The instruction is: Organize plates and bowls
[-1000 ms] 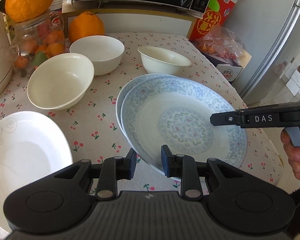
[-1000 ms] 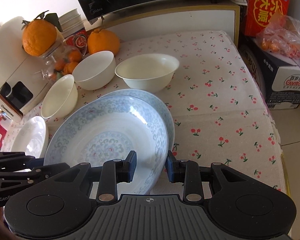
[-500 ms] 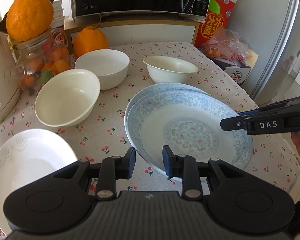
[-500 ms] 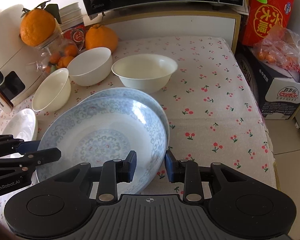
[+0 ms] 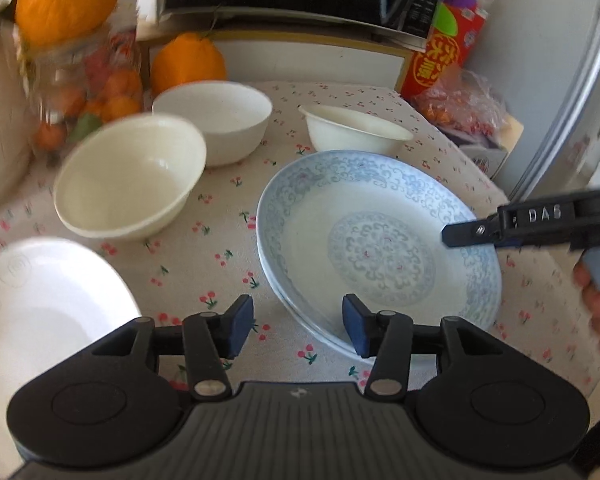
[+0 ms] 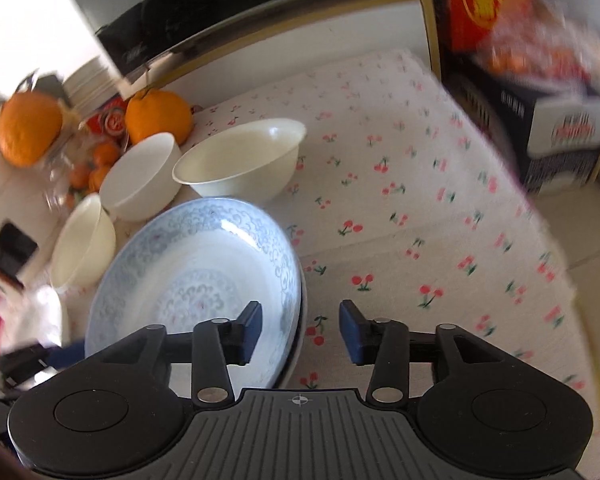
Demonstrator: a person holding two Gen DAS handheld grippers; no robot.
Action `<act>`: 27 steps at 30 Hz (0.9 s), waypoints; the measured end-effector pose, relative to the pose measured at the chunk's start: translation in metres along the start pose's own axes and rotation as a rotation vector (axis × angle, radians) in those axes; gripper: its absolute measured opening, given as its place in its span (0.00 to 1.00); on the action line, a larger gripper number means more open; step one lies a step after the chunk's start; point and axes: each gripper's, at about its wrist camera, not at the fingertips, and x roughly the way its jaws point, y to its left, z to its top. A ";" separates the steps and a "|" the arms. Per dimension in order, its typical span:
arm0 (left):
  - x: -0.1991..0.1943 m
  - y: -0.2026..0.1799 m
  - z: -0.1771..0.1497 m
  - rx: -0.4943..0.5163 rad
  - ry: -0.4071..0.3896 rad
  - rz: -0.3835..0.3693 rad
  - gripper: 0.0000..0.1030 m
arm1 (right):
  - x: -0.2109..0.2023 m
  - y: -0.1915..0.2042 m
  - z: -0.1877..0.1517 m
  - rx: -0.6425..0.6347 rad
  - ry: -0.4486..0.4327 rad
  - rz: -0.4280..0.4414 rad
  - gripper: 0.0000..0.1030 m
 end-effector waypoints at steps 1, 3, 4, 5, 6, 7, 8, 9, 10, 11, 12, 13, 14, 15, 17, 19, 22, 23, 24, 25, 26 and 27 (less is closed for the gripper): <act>0.002 0.004 0.000 -0.033 0.001 -0.023 0.45 | 0.003 -0.003 -0.001 0.020 0.003 0.020 0.48; 0.005 0.010 -0.002 -0.090 -0.005 -0.058 0.44 | 0.006 -0.006 -0.003 0.042 -0.021 0.044 0.49; 0.005 0.012 -0.002 -0.107 -0.013 -0.068 0.42 | 0.006 -0.006 -0.004 0.047 -0.032 0.049 0.49; 0.005 0.013 -0.002 -0.116 -0.019 -0.075 0.42 | 0.006 -0.007 -0.004 0.053 -0.042 0.053 0.49; 0.006 0.015 -0.002 -0.121 -0.022 -0.082 0.39 | 0.006 -0.007 -0.005 0.060 -0.048 0.055 0.49; 0.006 0.015 -0.002 -0.125 -0.025 -0.090 0.34 | 0.006 -0.007 -0.005 0.061 -0.053 0.054 0.48; 0.006 0.017 -0.002 -0.134 -0.028 -0.105 0.32 | 0.006 -0.006 -0.005 0.053 -0.056 0.045 0.47; 0.007 0.017 -0.002 -0.142 -0.028 -0.112 0.30 | 0.006 -0.003 -0.005 0.039 -0.060 0.034 0.40; 0.006 0.017 -0.002 -0.149 -0.029 -0.113 0.29 | 0.007 -0.001 -0.006 0.020 -0.059 0.028 0.31; 0.006 0.017 -0.003 -0.154 -0.029 -0.115 0.28 | 0.007 0.000 -0.006 0.008 -0.064 0.042 0.27; 0.006 0.018 -0.003 -0.159 -0.029 -0.115 0.26 | 0.007 0.002 -0.006 0.001 -0.063 0.053 0.24; 0.005 0.019 -0.002 -0.166 -0.027 -0.115 0.24 | 0.007 0.004 -0.005 -0.006 -0.062 0.042 0.24; 0.005 0.019 -0.002 -0.176 -0.024 -0.114 0.23 | 0.006 0.005 -0.006 -0.011 -0.063 0.036 0.24; 0.004 0.020 -0.001 -0.181 -0.021 -0.112 0.22 | 0.006 0.005 -0.005 -0.007 -0.063 0.036 0.24; 0.003 0.019 -0.001 -0.178 -0.018 -0.101 0.21 | 0.006 0.005 -0.005 0.001 -0.058 0.039 0.23; 0.001 0.017 -0.001 -0.167 -0.014 -0.087 0.21 | 0.005 0.007 -0.005 -0.016 -0.055 0.039 0.23; -0.002 0.018 -0.002 -0.169 -0.008 -0.079 0.21 | 0.003 0.014 -0.006 -0.045 -0.057 0.033 0.23; -0.003 0.019 -0.002 -0.173 -0.005 -0.076 0.21 | 0.003 0.017 -0.007 -0.055 -0.058 0.032 0.23; -0.004 0.020 -0.003 -0.173 -0.004 -0.072 0.21 | 0.002 0.020 -0.007 -0.065 -0.058 0.032 0.23; -0.006 0.021 -0.004 -0.173 -0.003 -0.066 0.21 | 0.002 0.023 -0.008 -0.077 -0.057 0.032 0.23; -0.008 0.023 -0.004 -0.174 -0.002 -0.059 0.21 | 0.001 0.026 -0.009 -0.089 -0.055 0.035 0.23; -0.010 0.025 -0.005 -0.175 -0.001 -0.053 0.21 | 0.001 0.030 -0.011 -0.099 -0.051 0.039 0.23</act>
